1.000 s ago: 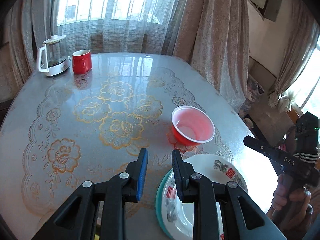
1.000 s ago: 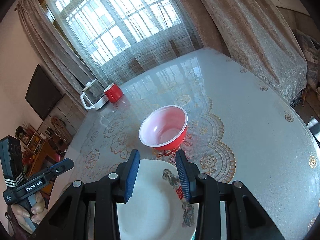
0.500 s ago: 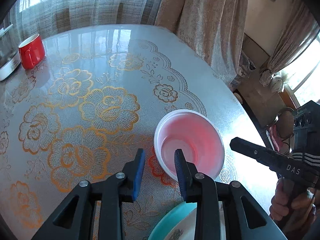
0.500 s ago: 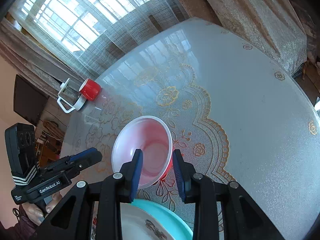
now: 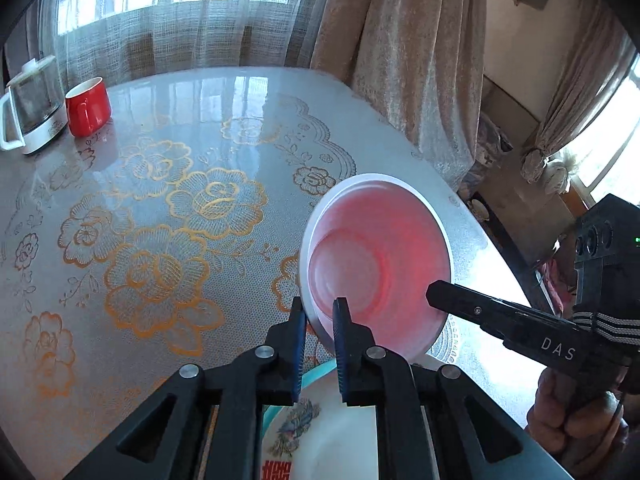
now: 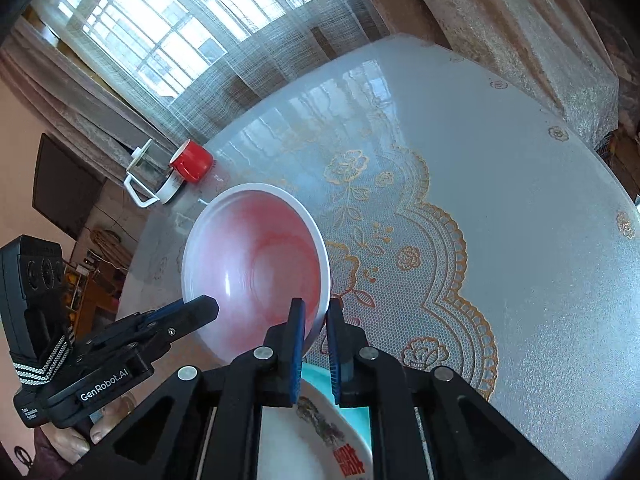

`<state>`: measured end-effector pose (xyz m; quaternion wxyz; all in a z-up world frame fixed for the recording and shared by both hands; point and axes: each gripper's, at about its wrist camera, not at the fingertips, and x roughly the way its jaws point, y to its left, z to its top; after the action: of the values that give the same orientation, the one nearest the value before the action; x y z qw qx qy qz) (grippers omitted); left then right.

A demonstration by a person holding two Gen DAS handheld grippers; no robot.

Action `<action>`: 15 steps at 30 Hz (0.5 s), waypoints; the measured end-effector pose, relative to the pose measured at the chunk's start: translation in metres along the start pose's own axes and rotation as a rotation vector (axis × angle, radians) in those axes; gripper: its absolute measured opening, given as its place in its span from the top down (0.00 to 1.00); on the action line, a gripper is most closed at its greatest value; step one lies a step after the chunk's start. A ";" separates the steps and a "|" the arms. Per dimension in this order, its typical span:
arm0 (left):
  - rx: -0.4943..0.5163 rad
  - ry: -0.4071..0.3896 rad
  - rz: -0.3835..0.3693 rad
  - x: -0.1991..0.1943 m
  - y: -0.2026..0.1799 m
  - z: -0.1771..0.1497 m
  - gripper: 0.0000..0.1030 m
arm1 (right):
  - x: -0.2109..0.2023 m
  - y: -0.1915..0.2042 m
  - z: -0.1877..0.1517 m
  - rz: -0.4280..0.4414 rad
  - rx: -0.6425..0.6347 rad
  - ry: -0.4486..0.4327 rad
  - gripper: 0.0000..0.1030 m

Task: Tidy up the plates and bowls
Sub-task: 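Grasp the red bowl rim with the left tool and lift it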

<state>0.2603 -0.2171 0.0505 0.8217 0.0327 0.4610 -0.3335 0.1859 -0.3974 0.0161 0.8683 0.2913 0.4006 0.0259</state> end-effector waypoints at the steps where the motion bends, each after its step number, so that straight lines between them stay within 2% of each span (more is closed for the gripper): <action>1: 0.003 -0.016 0.014 -0.007 -0.001 -0.001 0.87 | -0.004 0.006 0.000 0.009 -0.010 -0.008 0.90; 6: -0.062 -0.078 0.047 -0.049 0.014 -0.020 0.87 | -0.011 0.040 -0.007 0.051 -0.066 -0.007 0.90; 15: -0.132 -0.168 0.099 -0.110 0.045 -0.080 0.87 | -0.008 0.089 -0.054 0.155 -0.150 0.045 0.89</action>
<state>0.1885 -0.0963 0.0793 0.8732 -0.0269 0.4095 -0.2629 0.1586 -0.2997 0.0413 0.8738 0.2551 0.3932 0.1296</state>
